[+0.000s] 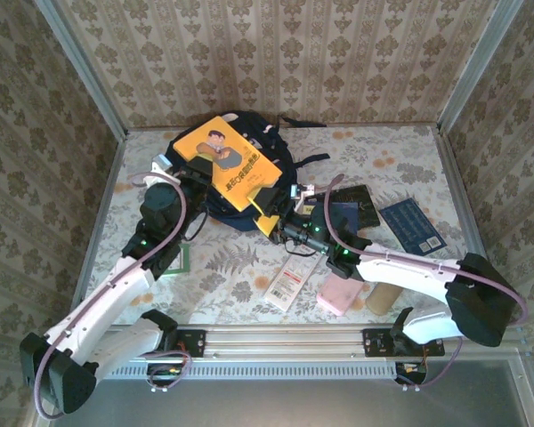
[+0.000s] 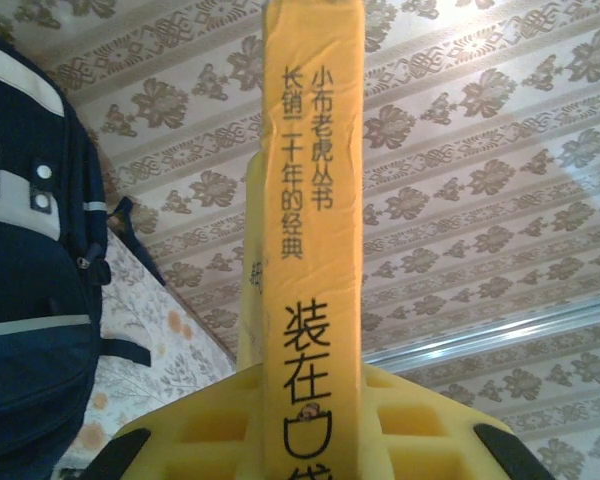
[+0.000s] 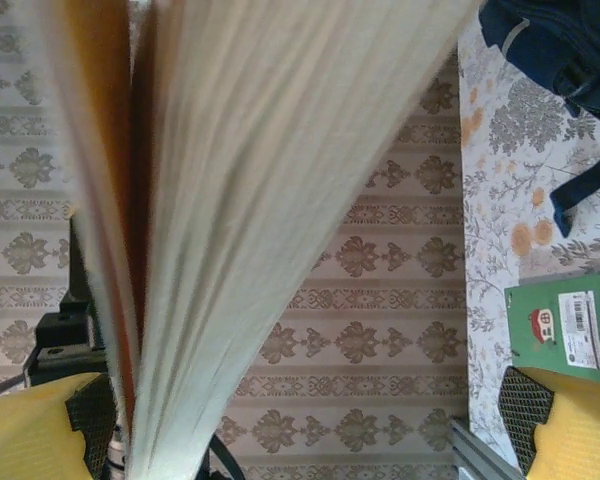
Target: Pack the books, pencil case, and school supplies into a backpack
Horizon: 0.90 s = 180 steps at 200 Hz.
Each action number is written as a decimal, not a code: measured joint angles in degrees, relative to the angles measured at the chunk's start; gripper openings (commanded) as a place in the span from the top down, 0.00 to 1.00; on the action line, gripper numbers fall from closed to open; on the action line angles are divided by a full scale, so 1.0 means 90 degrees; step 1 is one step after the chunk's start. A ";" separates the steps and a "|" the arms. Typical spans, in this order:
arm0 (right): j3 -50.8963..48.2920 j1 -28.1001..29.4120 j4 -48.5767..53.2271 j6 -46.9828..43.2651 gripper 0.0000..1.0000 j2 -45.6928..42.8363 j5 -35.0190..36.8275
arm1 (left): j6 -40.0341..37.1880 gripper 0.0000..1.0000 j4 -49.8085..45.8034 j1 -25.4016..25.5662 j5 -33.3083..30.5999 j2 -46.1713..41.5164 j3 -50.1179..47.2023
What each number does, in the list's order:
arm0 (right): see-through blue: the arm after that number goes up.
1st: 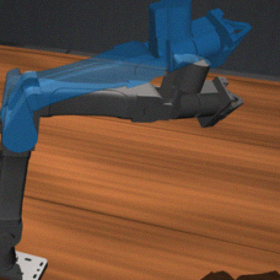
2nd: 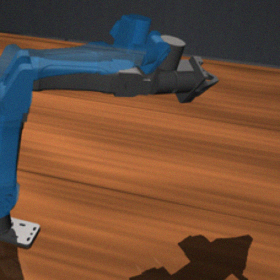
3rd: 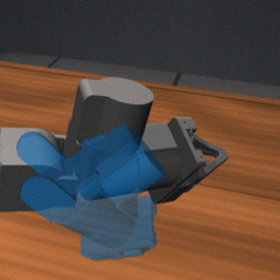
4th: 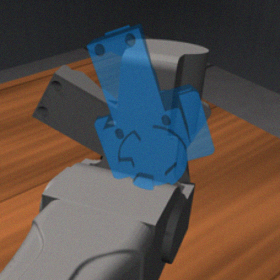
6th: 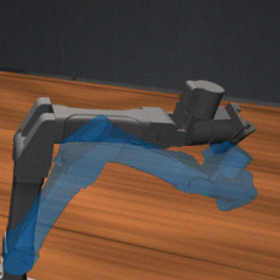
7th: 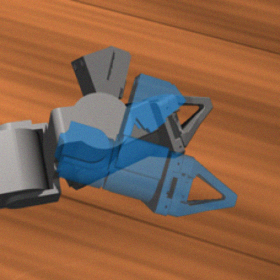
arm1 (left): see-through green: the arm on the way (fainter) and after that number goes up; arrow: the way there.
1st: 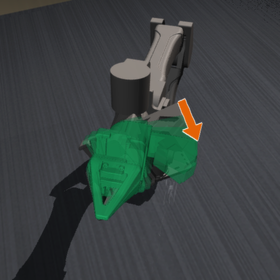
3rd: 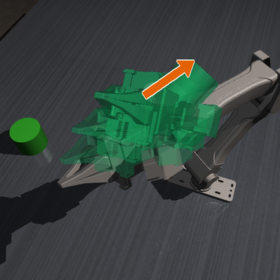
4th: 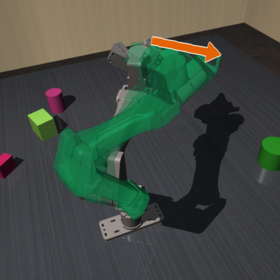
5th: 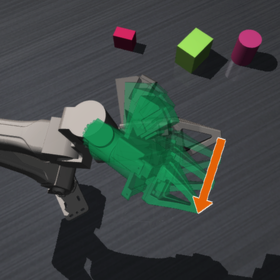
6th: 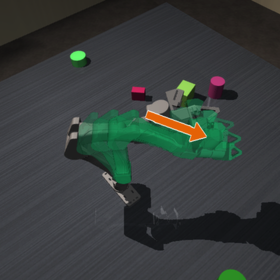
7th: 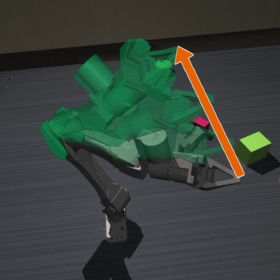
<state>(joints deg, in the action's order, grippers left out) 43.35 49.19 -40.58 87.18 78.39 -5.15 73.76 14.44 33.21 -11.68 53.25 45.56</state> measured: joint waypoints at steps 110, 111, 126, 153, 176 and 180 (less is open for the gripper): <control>0.0937 -0.0571 0.0063 -0.0097 0.57 0.0024 -0.0095 | -0.0005 1.00 -0.0291 0.0415 -0.0386 -0.0471 0.0007; 0.0937 -0.0571 0.0078 -0.0104 0.57 0.0010 -0.0090 | -0.0002 1.00 -0.0291 0.0420 -0.0393 -0.0471 0.0007; 0.0937 -0.0561 0.0233 -0.0194 0.56 -0.0107 -0.0066 | -0.0002 1.00 -0.0291 0.0517 -0.0466 -0.0442 0.0007; 0.0940 -0.0554 0.0532 -0.0367 0.61 -0.0199 0.0058 | -0.0002 1.00 -0.0294 0.0614 -0.0542 -0.0342 0.0007; 0.0937 -0.0542 0.0801 -0.0542 0.83 -0.0257 0.0243 | 0.0002 1.00 -0.0299 0.0678 -0.0580 -0.0245 0.0007; 0.0937 -0.0544 0.0845 -0.0532 0.85 -0.0270 0.0270 | 0.0005 1.00 -0.0296 0.0680 -0.0593 -0.0243 0.0007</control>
<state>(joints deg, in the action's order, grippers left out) 51.79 44.29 -32.97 82.39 75.96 -2.72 73.80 11.77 39.33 -17.02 51.07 45.63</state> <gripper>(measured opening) 0.211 0.168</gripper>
